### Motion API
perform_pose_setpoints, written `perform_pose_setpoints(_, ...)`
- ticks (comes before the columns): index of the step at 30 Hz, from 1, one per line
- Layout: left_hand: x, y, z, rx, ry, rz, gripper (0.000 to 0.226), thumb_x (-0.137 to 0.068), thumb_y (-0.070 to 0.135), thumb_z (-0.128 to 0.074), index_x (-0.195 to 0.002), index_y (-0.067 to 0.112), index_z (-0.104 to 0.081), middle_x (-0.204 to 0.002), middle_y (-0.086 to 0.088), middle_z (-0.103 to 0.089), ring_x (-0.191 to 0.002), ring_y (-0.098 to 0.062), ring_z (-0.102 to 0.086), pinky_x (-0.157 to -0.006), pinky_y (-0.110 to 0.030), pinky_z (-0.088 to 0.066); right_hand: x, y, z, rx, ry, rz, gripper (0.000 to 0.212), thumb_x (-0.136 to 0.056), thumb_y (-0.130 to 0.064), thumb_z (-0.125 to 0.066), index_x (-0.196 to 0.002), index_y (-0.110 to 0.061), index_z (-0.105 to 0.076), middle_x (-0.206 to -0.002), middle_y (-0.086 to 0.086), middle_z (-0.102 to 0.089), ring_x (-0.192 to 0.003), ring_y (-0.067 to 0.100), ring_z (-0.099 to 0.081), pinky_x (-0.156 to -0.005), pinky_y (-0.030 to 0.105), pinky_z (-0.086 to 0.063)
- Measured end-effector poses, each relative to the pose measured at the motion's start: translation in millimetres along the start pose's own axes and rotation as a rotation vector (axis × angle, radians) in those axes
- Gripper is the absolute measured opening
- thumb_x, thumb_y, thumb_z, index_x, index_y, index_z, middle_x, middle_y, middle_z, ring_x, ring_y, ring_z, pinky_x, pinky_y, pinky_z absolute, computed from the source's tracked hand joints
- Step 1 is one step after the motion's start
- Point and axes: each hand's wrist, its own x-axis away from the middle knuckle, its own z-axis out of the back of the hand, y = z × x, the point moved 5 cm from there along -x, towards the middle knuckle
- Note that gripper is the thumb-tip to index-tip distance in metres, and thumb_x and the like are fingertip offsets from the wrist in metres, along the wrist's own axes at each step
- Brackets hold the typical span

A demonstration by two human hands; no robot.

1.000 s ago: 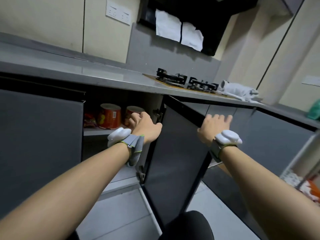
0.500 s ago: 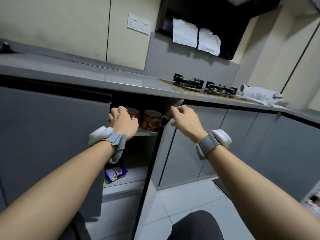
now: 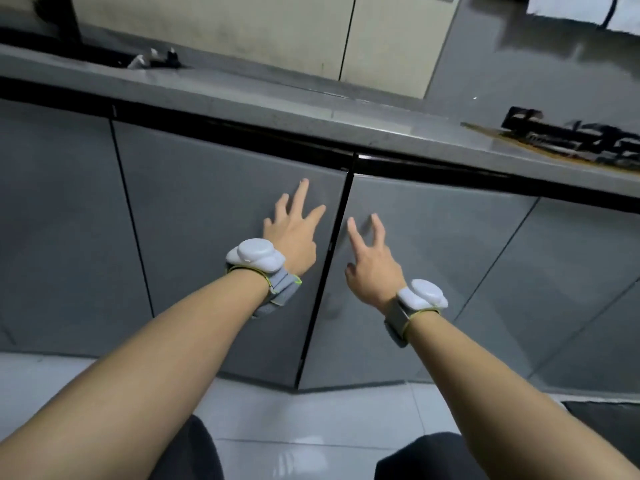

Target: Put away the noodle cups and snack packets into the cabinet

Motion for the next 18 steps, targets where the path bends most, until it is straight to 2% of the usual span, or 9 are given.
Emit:
perform_pose_setpoints(5, -21.1, -6.9, -20.7, -0.102, -0.016, 0.025, 0.078, -0.087, 0.010, -0.052, -0.151, 0.036, -0.016, -0.160, 0.001, 0.029, -0.149, -0.033, 0.004, -0.105, -0.057, -0.037, -30.1, -0.6, -13.8, 0.005, 0.015, -0.021, 0.076, -0.089, -0.010, -0.046, -0.152, -0.030, -0.008, -0.161, 0.012, 0.014, -0.123, 0.042, -0.041, -0.079, 0.043, -0.050)
perform_pose_setpoints(9, -34.1, -5.3, -23.1, -0.115, -0.061, 0.052, 0.078, -0.086, 0.010, -0.051, -0.150, 0.037, -0.016, -0.159, 0.002, 0.031, -0.149, -0.032, 0.007, -0.106, -0.058, -0.035, -41.9, 2.4, -19.3, 0.027, -0.005, -0.036, 0.075, -0.087, -0.012, -0.048, -0.151, -0.030, -0.012, -0.160, 0.010, 0.020, -0.120, 0.040, -0.044, -0.072, 0.037, -0.043)
perform_pose_setpoints(12, -35.3, -4.0, -19.6, -0.097, -0.119, 0.069, 0.070, -0.088, 0.013, -0.047, -0.149, 0.036, -0.023, -0.159, 0.005, 0.031, -0.151, -0.028, 0.009, -0.106, -0.055, -0.035, -44.5, 5.6, -20.4, 0.020, -0.079, -0.048, 0.070, -0.090, -0.020, -0.048, -0.151, -0.029, -0.015, -0.161, 0.006, 0.022, -0.118, 0.038, -0.049, -0.080, 0.039, -0.047)
perform_pose_setpoints(15, -39.9, -13.2, -14.2, 0.093, -0.157, 0.028, 0.063, -0.091, 0.018, -0.044, -0.150, 0.034, -0.027, -0.162, 0.009, 0.022, -0.152, -0.022, 0.007, -0.109, -0.053, -0.033, -37.8, 15.0, -22.7, -0.126, -0.151, -0.112, 0.067, -0.092, -0.024, -0.048, -0.151, -0.025, -0.019, -0.162, 0.009, 0.006, -0.123, 0.040, -0.051, -0.098, 0.042, -0.045)
perform_pose_setpoints(16, -38.2, -15.4, -7.5, 0.185, -0.137, 0.021, 0.060, -0.093, 0.017, -0.043, -0.150, 0.032, -0.029, -0.164, 0.009, 0.015, -0.152, -0.020, 0.002, -0.112, -0.050, -0.032, -31.5, 16.9, -23.2, -0.161, -0.135, -0.112, 0.064, -0.091, -0.024, -0.048, -0.151, -0.022, -0.022, -0.161, 0.010, -0.003, -0.124, 0.040, -0.051, -0.102, 0.042, -0.043)
perform_pose_setpoints(18, -30.1, -17.7, -0.2, 0.365, -0.054, 0.021, 0.054, -0.096, 0.015, -0.044, -0.148, 0.027, -0.037, -0.165, 0.004, -0.008, -0.150, -0.020, -0.018, -0.113, -0.035, -0.029, -15.4, 17.5, -25.4, -0.227, -0.087, -0.115, 0.058, -0.090, -0.021, -0.049, -0.146, -0.015, -0.034, -0.154, 0.014, -0.027, -0.124, 0.037, -0.051, -0.105, 0.040, -0.042)
